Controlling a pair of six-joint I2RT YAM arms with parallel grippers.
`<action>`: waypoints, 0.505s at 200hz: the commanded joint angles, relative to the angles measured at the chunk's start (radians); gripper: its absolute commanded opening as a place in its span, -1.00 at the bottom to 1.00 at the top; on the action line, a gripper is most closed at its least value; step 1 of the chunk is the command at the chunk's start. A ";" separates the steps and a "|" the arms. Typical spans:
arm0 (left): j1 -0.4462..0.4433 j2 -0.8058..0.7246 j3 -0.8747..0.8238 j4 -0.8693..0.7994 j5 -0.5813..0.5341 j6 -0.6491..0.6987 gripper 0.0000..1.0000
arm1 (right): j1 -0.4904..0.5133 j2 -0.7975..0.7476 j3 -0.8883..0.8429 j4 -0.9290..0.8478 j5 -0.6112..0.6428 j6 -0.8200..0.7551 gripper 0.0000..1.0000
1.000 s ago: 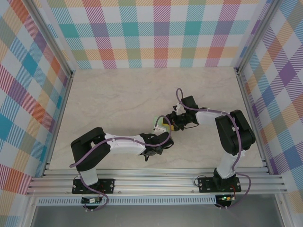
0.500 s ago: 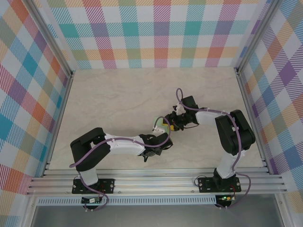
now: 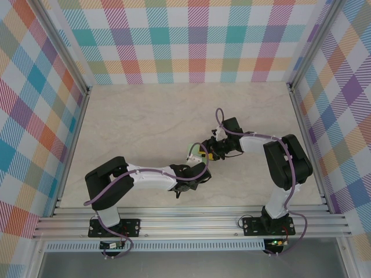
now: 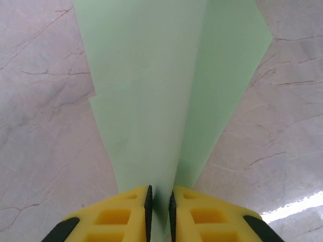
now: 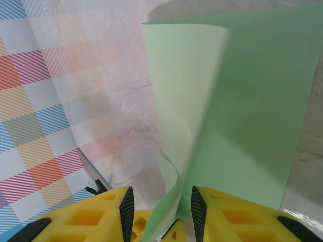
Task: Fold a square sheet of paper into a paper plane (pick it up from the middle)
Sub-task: Fourth fold the wing at the center of the table.
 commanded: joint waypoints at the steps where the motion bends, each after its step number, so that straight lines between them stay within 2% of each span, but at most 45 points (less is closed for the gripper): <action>1: 0.004 -0.046 -0.013 0.047 -0.009 0.023 -0.69 | 0.004 -0.009 0.014 -0.033 0.009 -0.009 -0.24; 47: 0.029 -0.075 -0.046 0.121 0.072 0.072 -0.79 | -0.002 -0.079 0.005 -0.108 0.114 -0.035 -0.11; 101: 0.070 -0.098 -0.082 0.207 0.236 0.135 -0.82 | -0.039 -0.238 -0.101 -0.131 0.267 -0.007 0.08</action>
